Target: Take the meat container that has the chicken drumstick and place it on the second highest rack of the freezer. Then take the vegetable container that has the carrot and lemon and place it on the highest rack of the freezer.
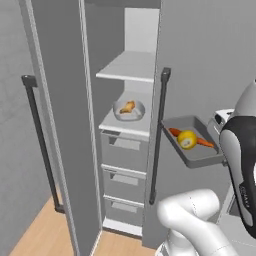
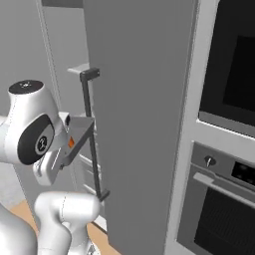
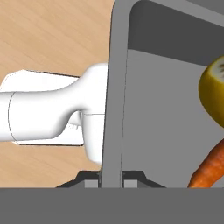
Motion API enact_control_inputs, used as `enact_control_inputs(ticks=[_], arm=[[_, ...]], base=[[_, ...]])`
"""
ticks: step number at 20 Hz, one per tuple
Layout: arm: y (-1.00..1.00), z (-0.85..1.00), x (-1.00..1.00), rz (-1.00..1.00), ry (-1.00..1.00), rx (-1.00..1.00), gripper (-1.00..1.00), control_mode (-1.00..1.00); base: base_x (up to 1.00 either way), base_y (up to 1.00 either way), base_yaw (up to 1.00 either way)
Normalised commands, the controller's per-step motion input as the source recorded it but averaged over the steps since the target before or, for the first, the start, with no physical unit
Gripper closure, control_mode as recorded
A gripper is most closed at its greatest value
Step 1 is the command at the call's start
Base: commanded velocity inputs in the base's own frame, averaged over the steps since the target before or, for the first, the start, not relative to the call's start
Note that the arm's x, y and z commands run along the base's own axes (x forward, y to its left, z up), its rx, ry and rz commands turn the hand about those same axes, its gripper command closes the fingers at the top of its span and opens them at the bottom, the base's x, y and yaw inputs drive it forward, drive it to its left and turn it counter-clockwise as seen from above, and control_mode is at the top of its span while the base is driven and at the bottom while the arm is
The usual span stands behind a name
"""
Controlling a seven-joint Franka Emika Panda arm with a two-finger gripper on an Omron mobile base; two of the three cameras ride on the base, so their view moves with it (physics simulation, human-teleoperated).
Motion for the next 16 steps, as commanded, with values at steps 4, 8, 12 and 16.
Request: enact_control_inputs(ticks=[4, 8, 12, 16], arm=[[0.00, 0.00, 0.00, 0.00, 0.00, 0.00, 1.00, 1.00], [0.00, 0.00, 0.00, 0.00, 0.00, 0.00, 1.00, 1.00], [0.00, 0.00, 0.00, 0.00, 0.00, 0.00, 1.00, 1.00], [0.00, 0.00, 0.00, 0.00, 0.00, 0.00, 1.00, 1.00]], base=[[0.05, 0.59, -0.22], [0.06, 0.74, -0.26], [0.00, 0.68, -0.25], [0.29, 0.39, -0.23]])
